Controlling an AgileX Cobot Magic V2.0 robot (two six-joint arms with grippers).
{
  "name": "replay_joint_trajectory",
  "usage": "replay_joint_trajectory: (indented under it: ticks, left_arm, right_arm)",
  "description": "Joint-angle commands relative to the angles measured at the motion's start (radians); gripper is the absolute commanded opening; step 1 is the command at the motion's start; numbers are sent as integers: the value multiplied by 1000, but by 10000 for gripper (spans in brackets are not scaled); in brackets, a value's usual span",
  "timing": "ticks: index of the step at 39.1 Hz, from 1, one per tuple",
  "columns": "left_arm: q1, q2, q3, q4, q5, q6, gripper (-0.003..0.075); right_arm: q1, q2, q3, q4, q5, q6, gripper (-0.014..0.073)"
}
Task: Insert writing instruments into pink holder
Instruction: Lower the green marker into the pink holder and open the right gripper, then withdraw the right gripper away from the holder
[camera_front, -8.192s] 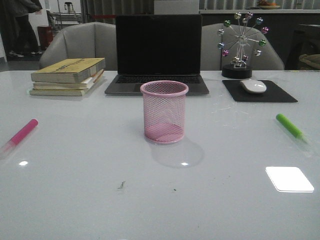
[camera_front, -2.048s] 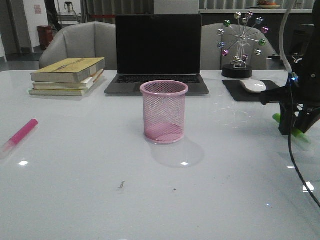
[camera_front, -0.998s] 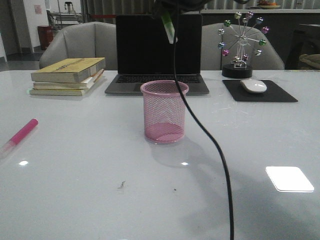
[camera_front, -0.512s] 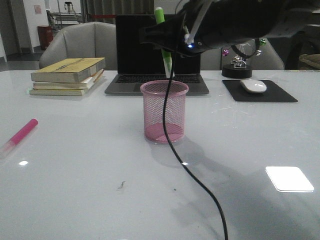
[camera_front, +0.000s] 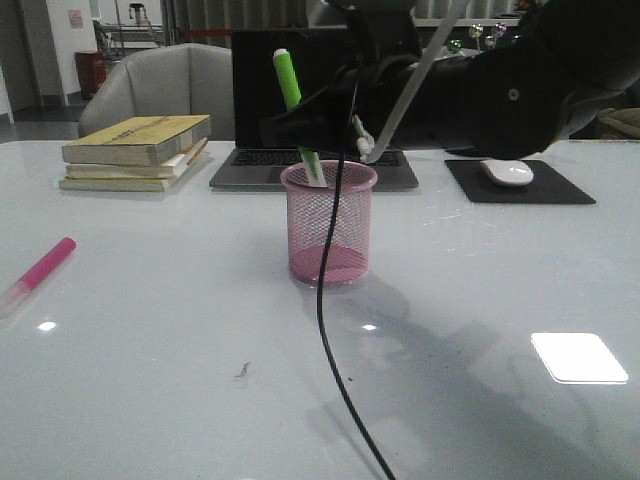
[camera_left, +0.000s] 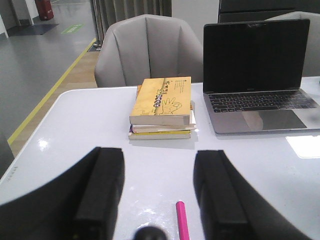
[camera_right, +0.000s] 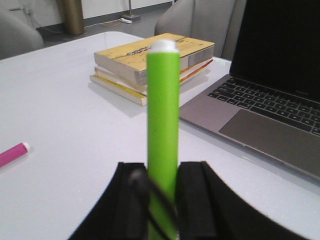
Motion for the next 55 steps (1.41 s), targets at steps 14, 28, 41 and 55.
replay_joint_trajectory:
  ticks: [14, 28, 41, 55]
  left_arm:
    - [-3, -3, -38, -1, -81, -1, 393]
    - [-3, -3, -38, -1, -81, -1, 393]
    - [-3, -3, -38, -1, -81, -1, 393]
    - [-3, -3, -38, -1, -81, -1, 393]
  right_arm:
    - [0, -48, -25, -21, -76, 1, 365]
    - [-18, -102, -25, 5, -46, -42, 364]
    - [-136, -380, -25, 54, 300, -91, 364]
    - [-302, -681, -25, 53, 669, -91, 364]
